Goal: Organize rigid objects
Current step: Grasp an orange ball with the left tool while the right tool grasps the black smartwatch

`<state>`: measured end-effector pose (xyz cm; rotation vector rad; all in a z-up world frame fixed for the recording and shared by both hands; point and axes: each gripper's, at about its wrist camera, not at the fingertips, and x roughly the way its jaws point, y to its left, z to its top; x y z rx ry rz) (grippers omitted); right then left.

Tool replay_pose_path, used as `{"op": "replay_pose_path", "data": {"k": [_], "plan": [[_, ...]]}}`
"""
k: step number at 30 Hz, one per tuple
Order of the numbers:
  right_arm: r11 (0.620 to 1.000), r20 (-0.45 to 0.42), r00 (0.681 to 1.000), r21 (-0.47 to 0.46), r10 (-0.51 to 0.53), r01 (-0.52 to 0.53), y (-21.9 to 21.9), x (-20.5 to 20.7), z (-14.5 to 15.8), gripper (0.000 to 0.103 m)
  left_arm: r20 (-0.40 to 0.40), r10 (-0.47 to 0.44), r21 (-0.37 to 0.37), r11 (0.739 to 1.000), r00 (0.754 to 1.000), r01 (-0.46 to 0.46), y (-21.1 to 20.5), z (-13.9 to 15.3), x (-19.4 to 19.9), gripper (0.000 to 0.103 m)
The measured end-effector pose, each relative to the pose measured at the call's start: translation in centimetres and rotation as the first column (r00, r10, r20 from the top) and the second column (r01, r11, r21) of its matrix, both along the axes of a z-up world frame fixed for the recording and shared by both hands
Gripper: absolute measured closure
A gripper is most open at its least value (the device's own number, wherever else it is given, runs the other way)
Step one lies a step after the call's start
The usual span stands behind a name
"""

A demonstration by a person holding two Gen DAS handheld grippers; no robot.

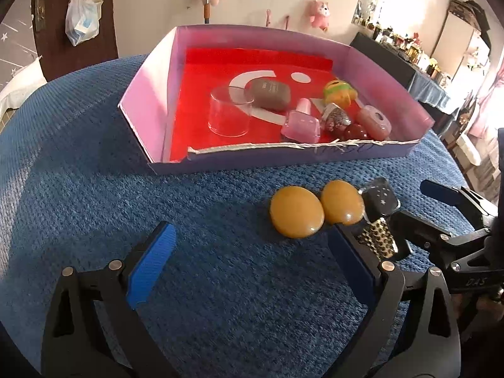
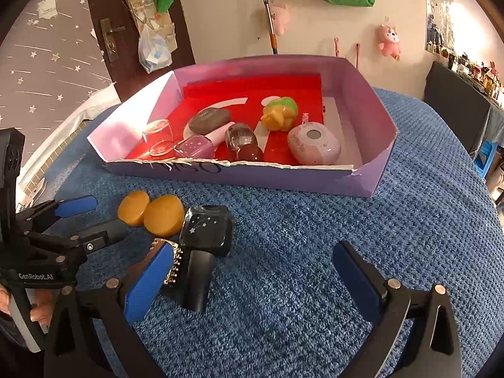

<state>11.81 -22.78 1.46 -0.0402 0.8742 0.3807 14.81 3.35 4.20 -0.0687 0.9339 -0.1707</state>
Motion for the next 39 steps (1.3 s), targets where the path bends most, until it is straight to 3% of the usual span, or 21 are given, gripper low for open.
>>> {"op": "replay_pose_path", "data": {"k": [13, 21, 28, 32, 39], "plan": [[0.999, -0.043, 0.999, -0.037, -0.003, 0.001, 2.0, 2.0, -0.8, 0.0, -0.028, -0.056, 0.064, 0.996, 0.998, 0.057, -0.9, -0.5, 1.7, 0.004], [0.997, -0.034, 0.999, -0.078, -0.006, 0.004, 2.5, 2.3, -1.1, 0.0, 0.005, -0.061, 0.113, 0.992, 0.998, 0.06, -1.2, -0.9, 2.0, 0.004], [0.995, -0.019, 1.0, -0.096, -0.024, 0.022, 1.8, 1.8, -1.1, 0.0, 0.014, -0.064, 0.085, 0.994, 0.998, 0.062, -0.9, -0.9, 2.3, 0.005], [0.996, -0.016, 1.0, -0.088, 0.014, -0.015, 2.2, 1.4, -1.1, 0.012, 0.017, -0.067, 0.067, 0.996, 0.998, 0.066, -0.7, -0.8, 2.4, 0.006], [0.994, 0.001, 0.998, -0.091, 0.055, -0.054, 3.0, 1.0, -1.0, 0.028, 0.036, -0.097, 0.062, 0.994, 0.995, 0.095, -1.3, -0.6, 2.1, 0.027]]}}
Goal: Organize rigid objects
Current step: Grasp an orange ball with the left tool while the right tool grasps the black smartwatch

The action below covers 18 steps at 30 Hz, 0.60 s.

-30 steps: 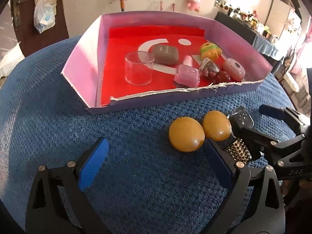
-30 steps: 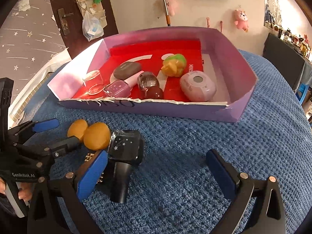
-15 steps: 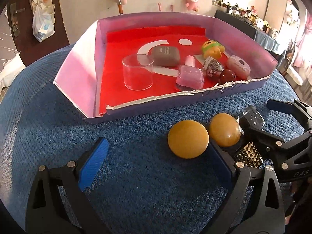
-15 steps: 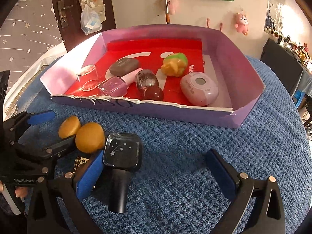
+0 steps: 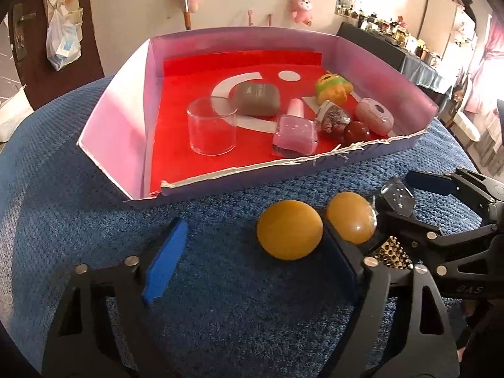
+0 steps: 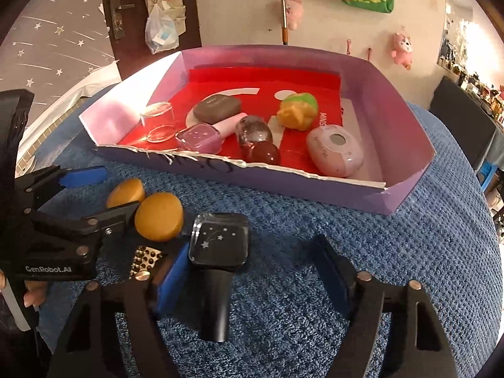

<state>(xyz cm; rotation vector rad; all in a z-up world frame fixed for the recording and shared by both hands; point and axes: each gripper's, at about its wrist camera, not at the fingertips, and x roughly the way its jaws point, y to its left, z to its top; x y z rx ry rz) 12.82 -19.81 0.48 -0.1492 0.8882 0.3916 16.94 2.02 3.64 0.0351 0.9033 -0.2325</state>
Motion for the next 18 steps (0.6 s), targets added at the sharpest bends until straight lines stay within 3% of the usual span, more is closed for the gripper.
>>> {"op": "replay_pose_path", "data": {"k": [5, 7, 9, 10, 11, 18], "plan": [[1.0, -0.001, 1.0, 0.017, 0.019, -0.019, 0.0, -0.2, 0.1, 0.034, 0.01, -0.031, -0.023, 0.999, 0.999, 0.031, -0.4, 0.2, -0.3, 0.043], [0.999, 0.0, 1.0, 0.02, 0.029, -0.029, 0.0, -0.2, 0.1, 0.039, 0.012, -0.048, -0.044, 0.998, 0.999, 0.048, -0.4, 0.2, -0.4, 0.053], [0.998, 0.002, 0.998, 0.028, 0.057, -0.058, 0.4, -0.4, 0.2, 0.055, 0.014, -0.056, -0.062, 0.996, 0.998, 0.057, -0.4, 0.3, -0.4, 0.062], [0.997, 0.003, 0.998, 0.031, 0.069, -0.07, 0.6, -0.5, 0.2, 0.058, 0.015, -0.057, -0.068, 0.996, 0.998, 0.058, -0.3, 0.3, -0.5, 0.067], [0.996, 0.003, 0.997, 0.033, 0.078, -0.078, 0.6, -0.6, 0.3, 0.062, 0.016, -0.057, -0.075, 0.996, 0.998, 0.058, -0.2, 0.3, -0.5, 0.067], [0.993, -0.005, 0.998, 0.102, 0.065, -0.064, -0.5, -0.4, 0.5, 0.065, 0.037, -0.036, -0.097, 0.995, 0.999, 0.039, 0.2, 0.6, -0.9, 0.067]]}}
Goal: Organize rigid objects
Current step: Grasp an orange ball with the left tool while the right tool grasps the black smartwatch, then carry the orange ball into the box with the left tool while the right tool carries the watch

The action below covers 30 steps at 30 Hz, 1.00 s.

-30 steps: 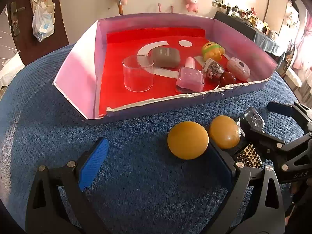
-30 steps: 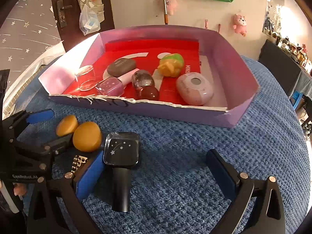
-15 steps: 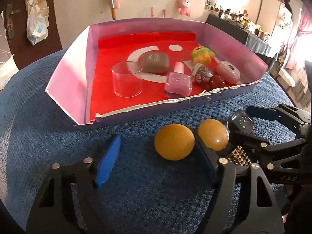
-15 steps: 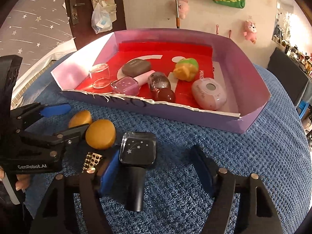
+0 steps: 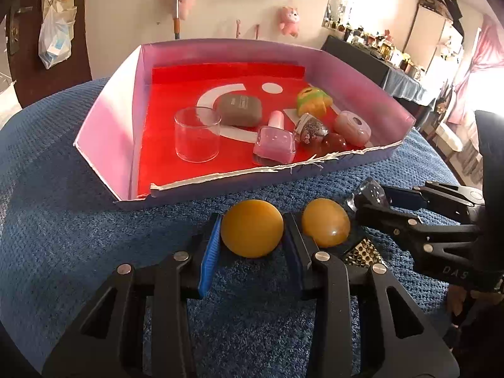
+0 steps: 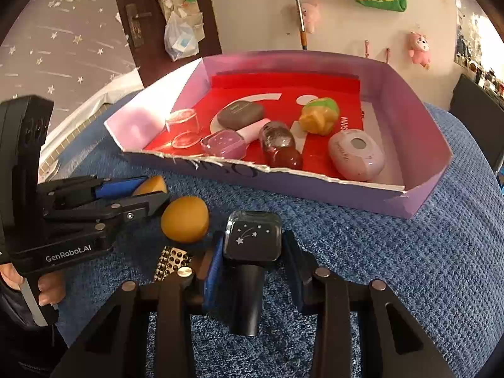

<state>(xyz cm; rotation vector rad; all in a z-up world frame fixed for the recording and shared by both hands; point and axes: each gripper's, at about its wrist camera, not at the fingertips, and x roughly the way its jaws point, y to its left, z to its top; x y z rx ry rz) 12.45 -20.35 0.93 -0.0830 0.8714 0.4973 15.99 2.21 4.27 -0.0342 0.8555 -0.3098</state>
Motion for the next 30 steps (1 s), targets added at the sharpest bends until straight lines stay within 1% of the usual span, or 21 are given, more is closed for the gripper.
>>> {"op": "replay_pose_path", "data": {"k": [4, 11, 30], "plan": [[1.0, 0.019, 1.0, 0.002, -0.009, 0.009, -0.17, -0.24, 0.29, 0.065, 0.001, -0.011, 0.011, 1.0, 1.0, 0.011, -0.34, -0.04, -0.02, 0.067], [1.0, 0.025, 1.0, 0.0, -0.01, 0.01, -0.14, -0.36, 0.32, 0.065, -0.017, 0.0, 0.0, 1.0, 1.0, 0.0, -0.02, -0.32, 0.21, 0.067], [1.0, 0.002, 1.0, -0.009, -0.003, 0.003, 0.14, -0.06, 0.05, 0.065, -0.022, -0.001, 0.017, 1.0, 1.0, 0.002, -0.31, -0.64, 0.47, 0.067]]}}
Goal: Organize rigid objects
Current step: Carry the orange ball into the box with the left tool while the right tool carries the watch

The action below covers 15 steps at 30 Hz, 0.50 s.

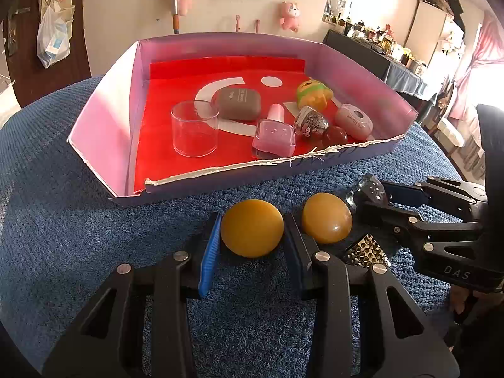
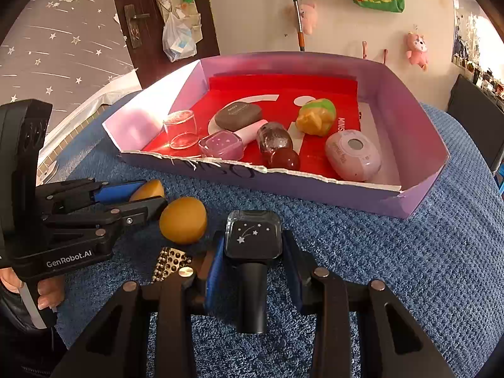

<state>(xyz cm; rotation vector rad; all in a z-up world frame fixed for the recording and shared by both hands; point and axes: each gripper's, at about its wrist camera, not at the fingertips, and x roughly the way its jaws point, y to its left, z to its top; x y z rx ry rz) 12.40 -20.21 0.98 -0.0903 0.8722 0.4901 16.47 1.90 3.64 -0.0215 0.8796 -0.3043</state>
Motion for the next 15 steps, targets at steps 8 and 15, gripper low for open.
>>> {"op": "replay_pose_path", "data": {"k": [8, 15], "plan": [[1.0, -0.005, 1.0, -0.001, 0.002, -0.002, 0.0, 0.1, -0.2, 0.065, 0.004, 0.005, 0.007, 1.0, 1.0, -0.005, -0.2, 0.0, -0.1, 0.067], [1.0, -0.022, 1.0, 0.002, 0.01, -0.01, 0.2, -0.1, 0.2, 0.065, -0.033, -0.037, -0.063, 0.997, 0.999, 0.035, 0.3, 2.1, -0.3, 0.067]]}}
